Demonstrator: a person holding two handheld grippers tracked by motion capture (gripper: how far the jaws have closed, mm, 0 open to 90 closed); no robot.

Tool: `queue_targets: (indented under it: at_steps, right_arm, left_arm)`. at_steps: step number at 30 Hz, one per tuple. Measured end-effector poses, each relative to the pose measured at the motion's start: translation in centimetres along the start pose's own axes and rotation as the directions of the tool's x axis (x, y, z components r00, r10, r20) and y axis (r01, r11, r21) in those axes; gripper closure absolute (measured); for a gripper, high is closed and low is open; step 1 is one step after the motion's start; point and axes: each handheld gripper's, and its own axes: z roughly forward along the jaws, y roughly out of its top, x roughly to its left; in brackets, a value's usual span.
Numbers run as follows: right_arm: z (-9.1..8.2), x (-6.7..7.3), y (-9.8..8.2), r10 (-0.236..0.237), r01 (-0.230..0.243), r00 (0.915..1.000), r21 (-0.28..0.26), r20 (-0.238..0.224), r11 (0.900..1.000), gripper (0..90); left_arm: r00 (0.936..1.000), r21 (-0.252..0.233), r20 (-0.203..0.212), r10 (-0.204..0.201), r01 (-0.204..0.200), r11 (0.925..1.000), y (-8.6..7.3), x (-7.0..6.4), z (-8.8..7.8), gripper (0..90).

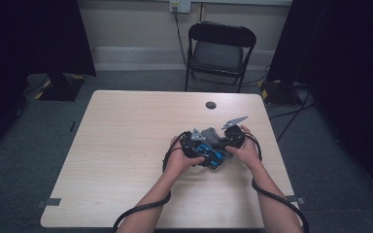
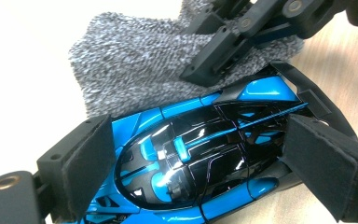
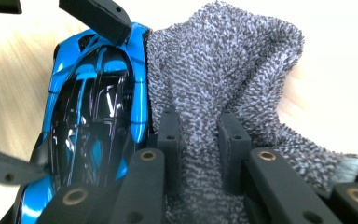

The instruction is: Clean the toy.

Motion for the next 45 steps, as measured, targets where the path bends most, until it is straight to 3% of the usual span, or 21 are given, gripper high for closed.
queue_targets:
  at_steps: [21, 31, 45]
  right_arm:
    - [-1.9, -0.3, -2.4, 0.026, -0.026, 0.9996, -0.026, -0.011, 0.999, 74.7]
    - [-2.8, 0.0, -3.1, 0.019, -0.019, 0.9998, -0.016, -0.002, 1.000, 74.6]
    - [-4.4, 0.0, -4.7, 0.049, -0.049, 0.9988, -0.007, -0.001, 0.999, 74.6]
  left_arm:
    - [1.0000, -0.002, 0.001, 0.000, 0.000, 1.0000, 0.0, 0.0, 0.0, 9.2]
    - [1.0000, 0.001, 0.000, 0.001, -0.001, 1.0000, 0.0, 0.0, 0.0, 9.1]
    - [1.0000, 0.001, 0.000, 0.002, -0.002, 1.0000, 0.0, 0.0, 0.0, 9.2]
